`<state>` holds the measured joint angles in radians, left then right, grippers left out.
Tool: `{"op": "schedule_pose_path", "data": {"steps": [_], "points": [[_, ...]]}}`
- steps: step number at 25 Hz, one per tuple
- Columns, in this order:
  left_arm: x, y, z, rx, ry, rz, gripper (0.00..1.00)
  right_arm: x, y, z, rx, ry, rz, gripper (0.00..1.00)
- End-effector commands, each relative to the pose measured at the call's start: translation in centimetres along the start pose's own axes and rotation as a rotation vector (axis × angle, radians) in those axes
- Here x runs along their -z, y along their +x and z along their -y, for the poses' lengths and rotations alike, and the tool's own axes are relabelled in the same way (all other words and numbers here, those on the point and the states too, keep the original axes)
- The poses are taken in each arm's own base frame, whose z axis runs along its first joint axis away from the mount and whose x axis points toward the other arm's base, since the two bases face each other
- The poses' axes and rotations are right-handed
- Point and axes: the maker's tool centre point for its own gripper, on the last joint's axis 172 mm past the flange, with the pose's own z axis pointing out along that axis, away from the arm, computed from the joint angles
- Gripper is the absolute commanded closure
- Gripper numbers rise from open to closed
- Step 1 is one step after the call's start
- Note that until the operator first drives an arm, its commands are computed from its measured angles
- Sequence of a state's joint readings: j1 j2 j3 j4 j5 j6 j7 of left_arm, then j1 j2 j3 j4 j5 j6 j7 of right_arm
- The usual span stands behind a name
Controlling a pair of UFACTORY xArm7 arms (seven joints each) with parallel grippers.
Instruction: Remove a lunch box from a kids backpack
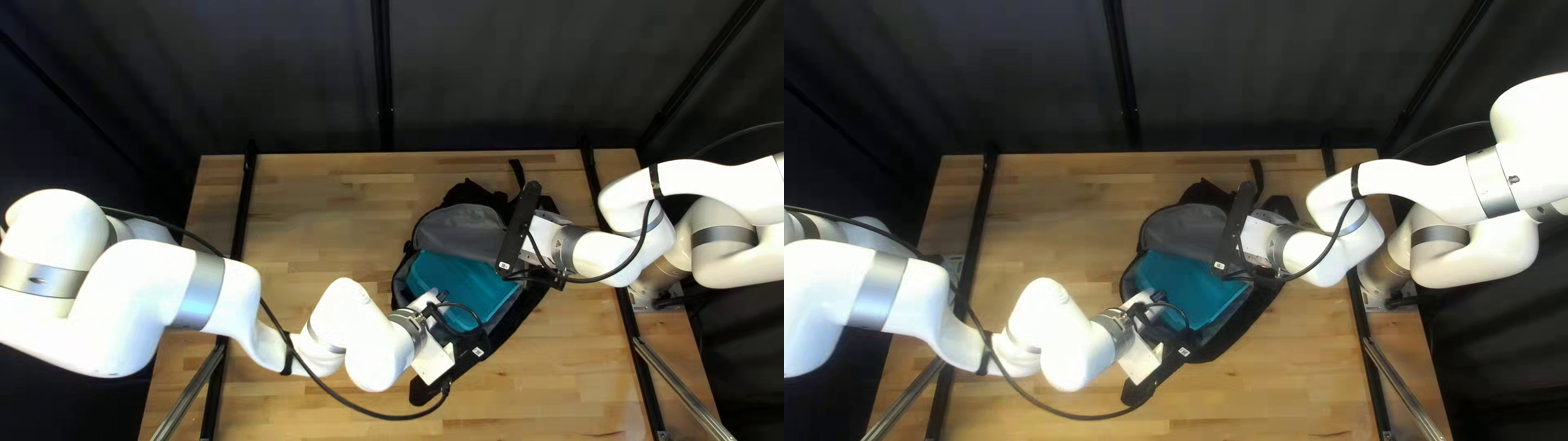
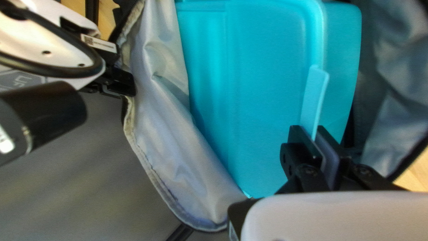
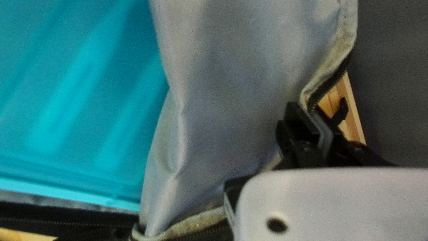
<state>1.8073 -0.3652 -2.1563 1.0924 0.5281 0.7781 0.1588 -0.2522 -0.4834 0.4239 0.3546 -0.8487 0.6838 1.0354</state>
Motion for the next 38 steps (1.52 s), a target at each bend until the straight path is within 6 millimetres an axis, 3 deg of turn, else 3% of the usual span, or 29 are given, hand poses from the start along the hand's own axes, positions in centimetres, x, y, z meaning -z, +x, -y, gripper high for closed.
{"op": "schedule_pose_path", "data": {"steps": [1, 7, 11, 16, 22, 28, 32, 38], "points": [[2.1, -0.2, 0.0, -0.003, 0.006, 0.018, 1.00, 0.0, 0.0, 0.0, 0.000, 0.000, 0.000, 1.00], [5.2, -1.4, 0.6, -0.002, -0.001, 0.049, 1.00, 0.0, 0.0, 0.0, 0.000, 0.000, 0.000, 1.00], [7.7, -3.7, 1.3, 0.084, -0.053, 0.046, 1.00, 0.0, 0.0, 0.0, 0.000, 0.000, 0.000, 1.00], [11.4, -5.9, 0.4, 0.159, -0.073, 0.034, 1.00, 0.0, 0.0, 0.0, 0.000, 0.000, 0.000, 1.00], [14.3, -8.9, 0.7, 0.185, -0.074, 0.069, 1.00, 0.0, 0.0, 0.0, 0.000, 0.000, 0.000, 1.00], [17.2, -14.1, 3.9, 0.207, -0.083, 0.112, 1.00, 0.0, 0.0, 0.0, 0.000, 0.000, 0.000, 1.00], [17.5, -16.4, 5.1, 0.228, -0.090, 0.136, 1.00, 0.0, 0.0, 0.0, 0.000, 0.000, 0.000, 1.00], [17.1, -23.5, 6.6, 0.260, -0.108, 0.207, 1.00, 0.0, 0.0, 0.0, 0.000, 0.000, 0.000, 1.00]]}}
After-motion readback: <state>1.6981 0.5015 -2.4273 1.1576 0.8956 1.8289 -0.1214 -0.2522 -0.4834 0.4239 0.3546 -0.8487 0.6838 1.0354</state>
